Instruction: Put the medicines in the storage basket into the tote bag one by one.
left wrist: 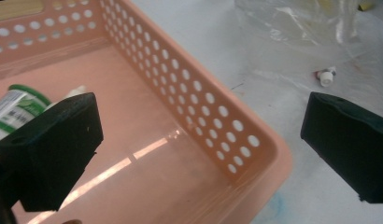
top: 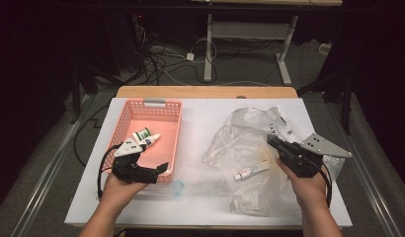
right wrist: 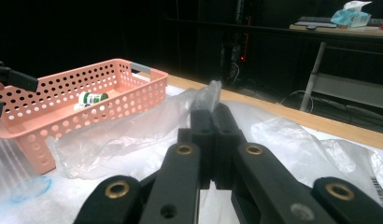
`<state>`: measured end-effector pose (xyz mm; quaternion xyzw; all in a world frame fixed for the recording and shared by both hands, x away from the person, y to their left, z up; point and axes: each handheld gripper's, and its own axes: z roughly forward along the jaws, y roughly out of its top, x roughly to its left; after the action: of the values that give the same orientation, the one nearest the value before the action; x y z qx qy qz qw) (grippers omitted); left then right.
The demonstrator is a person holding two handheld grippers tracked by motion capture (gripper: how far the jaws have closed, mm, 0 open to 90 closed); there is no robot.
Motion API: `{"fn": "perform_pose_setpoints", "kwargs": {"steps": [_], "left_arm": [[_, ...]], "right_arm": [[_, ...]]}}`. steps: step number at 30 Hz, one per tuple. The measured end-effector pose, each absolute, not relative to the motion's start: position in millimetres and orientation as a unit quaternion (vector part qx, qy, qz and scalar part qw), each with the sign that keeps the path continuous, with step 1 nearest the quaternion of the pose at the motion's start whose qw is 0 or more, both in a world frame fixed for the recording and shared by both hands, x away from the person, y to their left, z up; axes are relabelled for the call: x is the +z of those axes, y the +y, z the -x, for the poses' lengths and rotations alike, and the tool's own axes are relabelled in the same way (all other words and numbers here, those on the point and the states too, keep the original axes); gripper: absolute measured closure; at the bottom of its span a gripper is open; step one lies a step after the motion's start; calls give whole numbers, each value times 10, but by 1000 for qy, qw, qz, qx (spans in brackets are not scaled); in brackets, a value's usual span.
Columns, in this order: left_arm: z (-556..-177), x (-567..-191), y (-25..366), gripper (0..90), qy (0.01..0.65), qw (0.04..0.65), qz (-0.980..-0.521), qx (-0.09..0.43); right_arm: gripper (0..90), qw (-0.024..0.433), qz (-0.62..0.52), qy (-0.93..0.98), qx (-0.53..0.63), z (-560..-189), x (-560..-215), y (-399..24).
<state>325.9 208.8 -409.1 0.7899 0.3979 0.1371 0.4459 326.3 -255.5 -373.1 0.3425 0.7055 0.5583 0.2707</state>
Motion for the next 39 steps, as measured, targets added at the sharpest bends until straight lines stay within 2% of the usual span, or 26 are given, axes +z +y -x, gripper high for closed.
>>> {"fn": "perform_pose_setpoints", "kwargs": {"steps": [18,24,28,31,39], "left_arm": [[-3324,-4112,2516,0,447,423,-771,165],[-3345,-4123,2596,0,455,432,-763,156],[-3347,-4077,2584,33,449,446,-760,152],[-3377,-4029,2556,122,443,451,-760,149],[-3626,-3896,2491,150,446,438,-766,151]], "right_arm": [[900,273,-342,707,556,-3272,-3741,-2569],[900,273,-343,706,557,-3270,-3737,-2569],[900,273,-342,706,557,-3265,-3728,-2567],[900,273,-344,704,559,-3261,-3719,-2566],[900,271,-340,707,558,-3273,-3730,-2535]]}}
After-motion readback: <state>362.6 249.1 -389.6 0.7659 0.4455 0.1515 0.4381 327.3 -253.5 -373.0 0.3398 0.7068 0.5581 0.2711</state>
